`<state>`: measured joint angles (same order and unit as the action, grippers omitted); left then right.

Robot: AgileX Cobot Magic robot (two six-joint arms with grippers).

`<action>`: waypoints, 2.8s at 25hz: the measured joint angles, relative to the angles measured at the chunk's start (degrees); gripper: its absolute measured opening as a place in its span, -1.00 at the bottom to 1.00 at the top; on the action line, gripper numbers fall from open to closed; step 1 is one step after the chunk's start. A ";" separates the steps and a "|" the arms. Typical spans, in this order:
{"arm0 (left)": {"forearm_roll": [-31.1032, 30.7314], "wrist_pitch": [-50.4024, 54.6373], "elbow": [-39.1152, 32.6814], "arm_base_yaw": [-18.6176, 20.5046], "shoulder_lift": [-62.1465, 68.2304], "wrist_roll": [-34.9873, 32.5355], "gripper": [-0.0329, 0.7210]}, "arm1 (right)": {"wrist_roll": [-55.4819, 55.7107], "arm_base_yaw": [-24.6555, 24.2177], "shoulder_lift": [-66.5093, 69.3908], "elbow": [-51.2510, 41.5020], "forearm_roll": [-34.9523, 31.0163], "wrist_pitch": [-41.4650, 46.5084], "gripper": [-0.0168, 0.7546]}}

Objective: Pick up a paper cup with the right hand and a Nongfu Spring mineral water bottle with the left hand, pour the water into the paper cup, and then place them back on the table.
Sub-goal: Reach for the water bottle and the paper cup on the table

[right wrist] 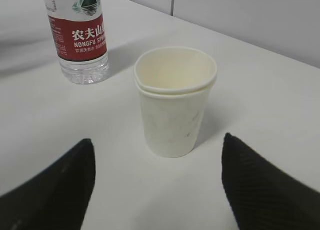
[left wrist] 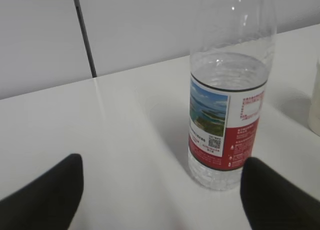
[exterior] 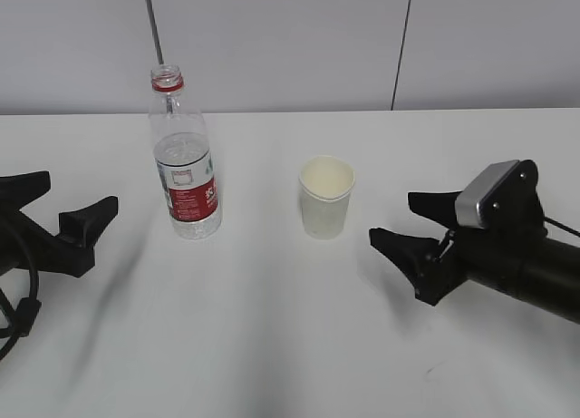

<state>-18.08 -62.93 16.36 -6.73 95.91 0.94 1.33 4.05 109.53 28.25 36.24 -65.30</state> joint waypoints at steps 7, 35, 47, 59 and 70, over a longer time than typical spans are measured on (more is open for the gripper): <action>0.00 -0.05 0.00 0.00 0.00 0.05 0.64 | 0.00 2.31 6.75 7.14 0.71 0.00 0.60; 0.00 -0.05 0.05 0.00 0.00 0.05 0.64 | 3.46 5.22 24.55 27.89 -0.31 -0.10 0.60; -0.11 -0.05 0.05 0.00 0.00 0.05 0.64 | 4.14 5.22 26.88 33.00 2.24 -0.20 0.57; -2.12 -0.05 0.05 0.00 0.00 1.50 0.64 | 4.24 5.22 26.88 33.09 5.20 -0.42 0.27; -7.99 -2.21 4.68 0.00 5.94 1.50 0.68 | 4.28 5.22 26.88 33.09 5.53 -0.53 0.26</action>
<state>-26.07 -65.14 21.04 -6.73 101.85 2.44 5.61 9.27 136.41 61.34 41.77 -65.83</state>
